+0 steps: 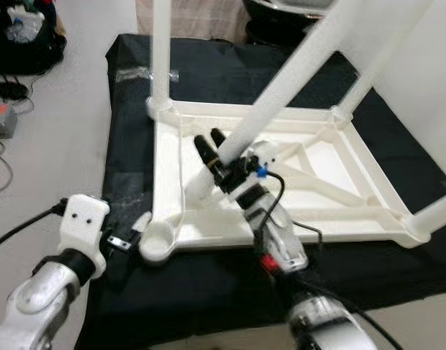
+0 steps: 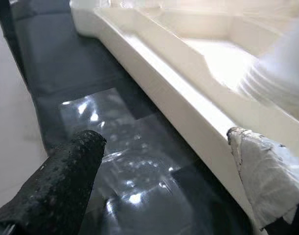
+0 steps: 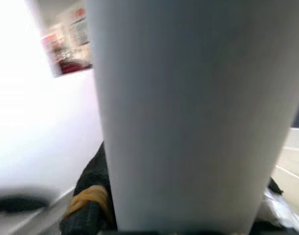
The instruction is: Building children table
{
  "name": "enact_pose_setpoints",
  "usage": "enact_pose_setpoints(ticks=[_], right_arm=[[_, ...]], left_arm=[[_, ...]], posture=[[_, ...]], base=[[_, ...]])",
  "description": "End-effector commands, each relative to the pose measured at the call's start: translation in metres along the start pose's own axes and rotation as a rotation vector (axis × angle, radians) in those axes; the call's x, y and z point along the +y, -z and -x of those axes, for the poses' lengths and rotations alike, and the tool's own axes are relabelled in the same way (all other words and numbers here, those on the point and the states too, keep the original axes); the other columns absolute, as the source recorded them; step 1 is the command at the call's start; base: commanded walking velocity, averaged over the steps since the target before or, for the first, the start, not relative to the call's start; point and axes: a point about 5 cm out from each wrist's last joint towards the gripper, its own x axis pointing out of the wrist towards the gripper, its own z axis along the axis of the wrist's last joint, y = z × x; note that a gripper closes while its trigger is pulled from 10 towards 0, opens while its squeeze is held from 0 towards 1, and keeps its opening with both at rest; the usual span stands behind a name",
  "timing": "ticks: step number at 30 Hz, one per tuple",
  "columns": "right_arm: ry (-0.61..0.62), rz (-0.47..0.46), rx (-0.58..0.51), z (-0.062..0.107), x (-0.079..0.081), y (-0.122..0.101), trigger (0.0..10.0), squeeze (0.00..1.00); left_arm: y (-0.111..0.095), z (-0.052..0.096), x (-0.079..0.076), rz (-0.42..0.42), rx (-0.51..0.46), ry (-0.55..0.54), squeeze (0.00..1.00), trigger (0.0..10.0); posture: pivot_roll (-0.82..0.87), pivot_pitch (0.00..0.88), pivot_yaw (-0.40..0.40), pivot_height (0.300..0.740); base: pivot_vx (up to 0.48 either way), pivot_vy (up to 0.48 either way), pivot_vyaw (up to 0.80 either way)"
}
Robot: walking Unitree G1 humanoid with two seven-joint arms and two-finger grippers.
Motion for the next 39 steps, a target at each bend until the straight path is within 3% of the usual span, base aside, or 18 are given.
enact_pose_setpoints(ticks=[1,2,3,4,5,6,7,9,11,13,15,17,20,24,29,32,36,39], right_arm=[[-0.098,-0.079,0.192,0.035,0.010,0.022,0.0,0.00],[-0.165,-0.066,0.274,0.064,0.012,0.016,0.0,0.00],[-0.165,-0.066,0.274,0.064,0.012,0.016,0.0,0.00],[-0.202,-0.057,0.342,0.090,0.013,0.010,0.0,0.00],[-0.202,-0.057,0.342,0.090,0.013,0.010,0.0,0.00],[-0.206,-0.043,0.397,0.109,0.010,0.004,0.0,0.00],[-0.206,-0.043,0.397,0.109,0.010,0.004,0.0,0.00],[-0.197,-0.013,0.449,0.128,0.005,-0.003,0.0,0.00],[-0.192,0.026,0.551,0.159,0.001,-0.015,0.0,0.00],[-0.190,0.045,0.585,0.168,0.001,-0.020,0.0,0.00],[-0.153,0.062,0.578,0.169,-0.002,-0.025,0.0,0.00],[-0.098,0.119,0.508,0.157,-0.007,-0.032,0.0,0.00],[-0.071,0.121,0.440,0.139,-0.007,-0.037,0.0,0.00],[-0.067,0.120,0.421,0.133,-0.007,-0.039,0.0,0.00],[-0.110,0.120,0.390,0.118,-0.006,-0.036,0.0,0.00],[-0.165,0.100,0.381,0.111,0.002,-0.032,0.0,0.00],[-0.170,0.098,0.381,0.110,0.004,-0.031,0.0,0.00],[-0.169,0.087,0.378,0.111,0.009,-0.028,0.0,0.00]], left_arm=[[0.006,-0.003,-0.003,0.000,0.021,0.011,0.00,10.0],[0.007,-0.006,-0.003,0.003,0.017,0.015,0.00,10.0],[0.007,-0.006,-0.003,0.003,0.017,0.015,0.00,10.0],[0.007,-0.011,-0.004,0.008,0.014,0.019,0.00,10.0],[0.007,-0.011,-0.004,0.008,0.014,0.019,0.00,10.0],[0.008,-0.016,-0.005,0.010,0.011,0.024,0.00,10.0],[0.008,-0.016,-0.005,0.010,0.011,0.024,0.00,10.0],[0.008,-0.021,-0.006,0.012,0.007,0.030,0.00,10.0],[0.006,-0.030,-0.006,0.014,-0.008,0.037,0.00,10.0],[0.004,-0.033,-0.004,0.012,-0.016,0.036,0.00,10.0],[0.002,-0.037,-0.003,0.011,-0.026,0.036,0.00,10.0],[0.000,-0.042,-0.002,0.011,-0.044,0.040,0.00,10.0],[-0.005,-0.046,-0.005,0.009,-0.076,0.064,0.00,10.0],[-0.008,-0.047,-0.007,0.009,-0.092,0.076,0.00,10.0],[-0.020,-0.051,-0.015,-0.003,-0.152,0.219,0.00,10.0],[-0.030,-0.071,-0.012,-0.056,-0.186,0.297,0.00,10.0],[-0.031,-0.077,-0.009,-0.064,-0.187,0.303,0.00,10.0],[-0.027,-0.100,-0.001,-0.085,-0.154,0.326,0.00,10.0]], posture=[[0.07,0.159,-0.164,0.740],[0.05,0.143,-0.154,0.740],[0.05,0.143,-0.154,0.740],[0.04,0.130,-0.145,0.740],[0.04,0.130,-0.145,0.740],[0.02,0.114,-0.134,0.740],[0.02,0.114,-0.134,0.740],[0.01,0.103,-0.125,0.740],[0.00,0.087,-0.120,0.740],[0.00,0.076,-0.116,0.740],[0.00,0.066,-0.110,0.740],[-0.01,0.053,-0.106,0.740],[0.01,0.028,-0.108,0.740],[0.01,0.028,-0.108,0.740],[0.04,0.000,-0.115,0.740],[0.04,0.000,-0.101,0.740],[0.04,0.000,-0.098,0.740],[0.03,0.000,-0.080,0.740]], base=[[0.000,0.000,0.00],[0.000,0.000,0.00],[0.000,0.000,0.00],[0.000,0.000,0.00],[0.000,0.000,0.00],[0.000,0.000,0.00],[0.000,0.000,0.00],[0.000,0.000,0.00],[0.000,0.000,0.00],[0.000,0.000,0.00],[0.000,0.000,0.00],[0.000,0.000,0.00],[0.000,0.000,0.00],[0.000,0.000,0.00],[0.000,0.000,0.00],[0.000,0.000,0.00],[0.000,0.000,0.00],[0.000,0.000,0.00]])
